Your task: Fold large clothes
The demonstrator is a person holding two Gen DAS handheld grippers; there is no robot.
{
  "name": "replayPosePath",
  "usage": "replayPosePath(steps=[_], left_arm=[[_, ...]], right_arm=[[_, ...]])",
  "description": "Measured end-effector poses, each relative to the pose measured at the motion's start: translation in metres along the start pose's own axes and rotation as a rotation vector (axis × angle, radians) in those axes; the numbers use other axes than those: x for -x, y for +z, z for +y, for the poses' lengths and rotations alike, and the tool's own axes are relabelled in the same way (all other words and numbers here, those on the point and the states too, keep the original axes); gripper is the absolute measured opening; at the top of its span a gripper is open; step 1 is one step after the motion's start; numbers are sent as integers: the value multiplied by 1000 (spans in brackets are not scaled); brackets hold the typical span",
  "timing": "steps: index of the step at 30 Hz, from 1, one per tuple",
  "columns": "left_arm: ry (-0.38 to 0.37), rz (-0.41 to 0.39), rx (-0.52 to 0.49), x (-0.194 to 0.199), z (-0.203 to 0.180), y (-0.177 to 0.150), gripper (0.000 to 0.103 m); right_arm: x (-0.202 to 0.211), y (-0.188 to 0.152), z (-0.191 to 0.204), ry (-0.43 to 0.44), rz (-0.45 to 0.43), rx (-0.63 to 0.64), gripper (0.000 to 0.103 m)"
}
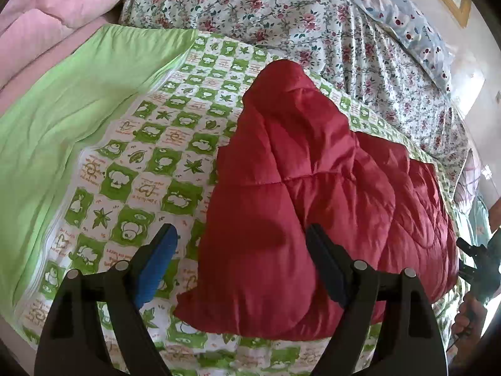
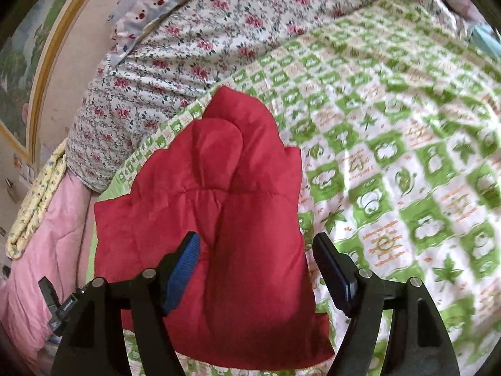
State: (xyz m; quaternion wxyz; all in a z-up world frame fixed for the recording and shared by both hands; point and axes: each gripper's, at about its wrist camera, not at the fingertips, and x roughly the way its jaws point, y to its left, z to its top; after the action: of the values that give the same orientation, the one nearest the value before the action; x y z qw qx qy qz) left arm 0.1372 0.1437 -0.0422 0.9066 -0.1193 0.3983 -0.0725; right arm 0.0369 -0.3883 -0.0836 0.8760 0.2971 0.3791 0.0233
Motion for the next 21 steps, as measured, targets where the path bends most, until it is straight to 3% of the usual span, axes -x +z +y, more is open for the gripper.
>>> replayPosePath(steps=[10,21], left_arm=[[-12,-15,-98,20,-33,-7,84],[-96,4,-228,25,-86,-16,84]], right_arm=[[28,-8,48,-87,-81,184,77],[0,-26,111,-70,5,358,77]])
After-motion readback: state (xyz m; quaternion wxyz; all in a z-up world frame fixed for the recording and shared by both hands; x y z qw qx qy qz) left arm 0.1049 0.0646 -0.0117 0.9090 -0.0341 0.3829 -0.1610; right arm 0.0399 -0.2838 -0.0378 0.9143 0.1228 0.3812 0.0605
